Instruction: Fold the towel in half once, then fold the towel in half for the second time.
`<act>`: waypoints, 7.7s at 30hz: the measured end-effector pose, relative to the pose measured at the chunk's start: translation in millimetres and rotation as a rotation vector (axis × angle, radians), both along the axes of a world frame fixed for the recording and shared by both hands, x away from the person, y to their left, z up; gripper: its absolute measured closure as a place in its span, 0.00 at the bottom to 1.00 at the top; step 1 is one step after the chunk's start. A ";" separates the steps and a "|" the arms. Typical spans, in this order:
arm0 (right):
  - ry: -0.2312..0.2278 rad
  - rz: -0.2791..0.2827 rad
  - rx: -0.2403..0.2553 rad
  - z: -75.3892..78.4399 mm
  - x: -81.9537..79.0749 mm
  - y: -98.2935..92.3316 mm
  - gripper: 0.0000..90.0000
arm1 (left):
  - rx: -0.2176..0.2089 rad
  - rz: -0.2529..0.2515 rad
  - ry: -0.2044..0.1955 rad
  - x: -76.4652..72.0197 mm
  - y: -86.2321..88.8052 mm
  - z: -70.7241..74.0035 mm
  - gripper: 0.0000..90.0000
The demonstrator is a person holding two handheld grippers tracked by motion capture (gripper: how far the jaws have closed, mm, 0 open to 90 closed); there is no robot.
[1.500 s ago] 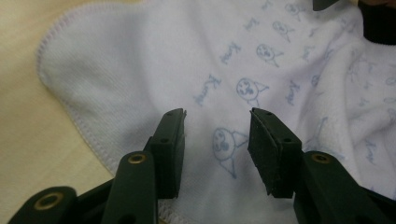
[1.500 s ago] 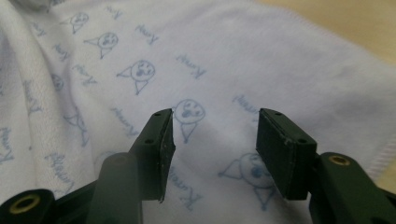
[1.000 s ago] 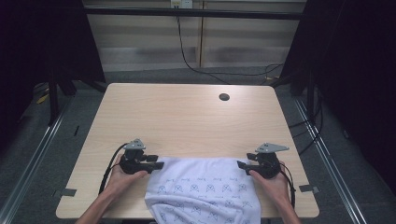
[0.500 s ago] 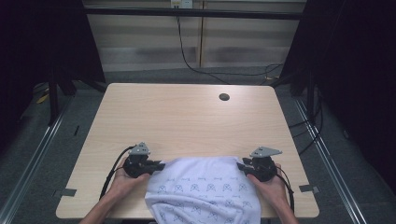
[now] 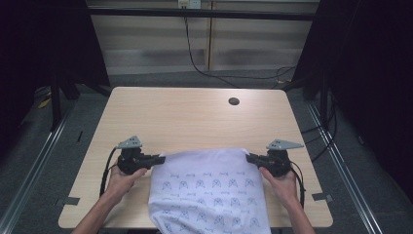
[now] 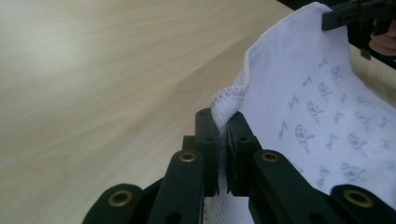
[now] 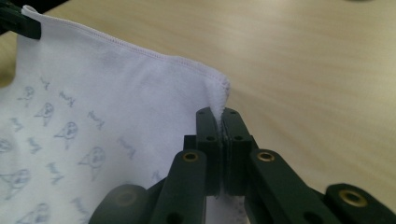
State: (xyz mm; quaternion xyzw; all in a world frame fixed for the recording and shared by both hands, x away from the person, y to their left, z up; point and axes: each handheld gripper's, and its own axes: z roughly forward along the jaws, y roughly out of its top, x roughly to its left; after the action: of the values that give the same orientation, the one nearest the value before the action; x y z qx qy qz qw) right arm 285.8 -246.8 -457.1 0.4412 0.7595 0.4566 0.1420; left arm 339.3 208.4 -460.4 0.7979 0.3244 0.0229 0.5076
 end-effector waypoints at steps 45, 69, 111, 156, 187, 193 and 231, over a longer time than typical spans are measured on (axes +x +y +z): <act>-0.179 0.086 0.076 100.7 -15.7 1.5 0.98 | -0.134 -0.015 -0.128 -22.9 22.5 68.2 0.95; 0.188 0.161 -0.091 -38.5 -100.4 26.6 0.98 | 0.149 -0.126 0.138 -94.5 19.1 -42.8 0.96; 0.068 -0.068 -0.063 -16.8 120.4 46.0 0.98 | 0.039 0.242 0.059 85.7 24.2 -20.6 0.96; 0.085 0.195 -0.058 -24.8 -132.3 33.2 0.89 | 0.113 -0.155 0.091 -131.0 48.9 -30.1 0.88; 0.071 0.088 -0.087 -34.0 4.2 44.1 0.57 | 0.098 0.060 0.078 -2.9 23.3 -35.0 0.63; 0.109 0.073 -0.108 -47.3 10.6 44.1 0.56 | 0.143 0.033 0.081 -4.8 26.5 -45.4 0.65; 0.172 0.180 -0.121 -35.9 -74.1 28.2 0.52 | 0.159 -0.106 0.084 -76.0 27.9 -31.5 0.59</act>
State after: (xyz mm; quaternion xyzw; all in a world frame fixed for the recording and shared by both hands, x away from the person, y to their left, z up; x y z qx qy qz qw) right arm 211.7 -218.6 -493.1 0.3993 0.8316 0.3812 0.0614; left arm 263.3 236.3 -491.9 0.8520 0.3001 -0.0117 0.4289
